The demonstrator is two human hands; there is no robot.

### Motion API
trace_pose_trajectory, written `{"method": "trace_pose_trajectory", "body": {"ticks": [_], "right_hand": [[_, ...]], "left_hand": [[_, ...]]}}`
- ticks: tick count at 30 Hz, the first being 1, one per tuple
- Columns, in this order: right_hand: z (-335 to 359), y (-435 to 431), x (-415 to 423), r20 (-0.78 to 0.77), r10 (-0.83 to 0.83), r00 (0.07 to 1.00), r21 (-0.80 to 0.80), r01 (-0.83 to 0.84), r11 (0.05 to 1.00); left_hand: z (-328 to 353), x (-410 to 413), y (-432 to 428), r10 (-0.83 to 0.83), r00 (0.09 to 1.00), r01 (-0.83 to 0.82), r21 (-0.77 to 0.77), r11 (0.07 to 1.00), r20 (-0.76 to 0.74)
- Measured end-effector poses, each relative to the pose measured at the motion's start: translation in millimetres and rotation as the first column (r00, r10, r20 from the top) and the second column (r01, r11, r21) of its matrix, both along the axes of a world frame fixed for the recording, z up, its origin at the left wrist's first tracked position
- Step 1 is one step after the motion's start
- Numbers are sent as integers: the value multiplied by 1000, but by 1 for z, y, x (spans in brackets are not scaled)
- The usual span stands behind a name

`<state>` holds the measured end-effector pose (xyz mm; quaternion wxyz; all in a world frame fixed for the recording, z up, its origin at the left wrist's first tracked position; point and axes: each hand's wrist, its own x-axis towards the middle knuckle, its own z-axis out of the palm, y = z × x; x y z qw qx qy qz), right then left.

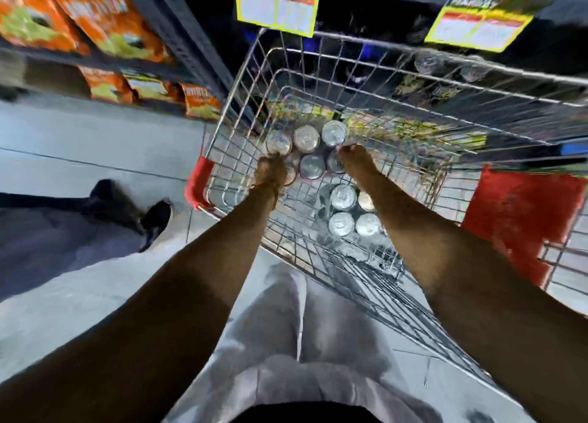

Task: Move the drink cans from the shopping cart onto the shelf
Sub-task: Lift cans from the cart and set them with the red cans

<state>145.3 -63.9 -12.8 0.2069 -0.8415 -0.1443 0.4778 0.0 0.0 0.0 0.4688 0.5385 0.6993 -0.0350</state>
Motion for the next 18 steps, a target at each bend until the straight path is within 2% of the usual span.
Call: {"method": "trace_pose_trajectory", "body": {"ticks": [4, 9, 14, 18], "right_hand": [[-6, 6, -5, 40, -122, 992, 18, 121, 992], [11, 20, -6, 100, -105, 989, 43, 101, 994], [60, 16, -9, 167, -51, 985, 213, 14, 977], [114, 7, -19, 158, -140, 978, 358, 75, 931]], "left_hand": [[2, 5, 5, 86, 996, -86, 1, 996, 6], [12, 6, 0, 66, 997, -69, 90, 993, 42], [44, -6, -3, 61, 990, -83, 183, 980, 125], [100, -15, 0, -14, 978, -50, 300, 953, 208]]}}
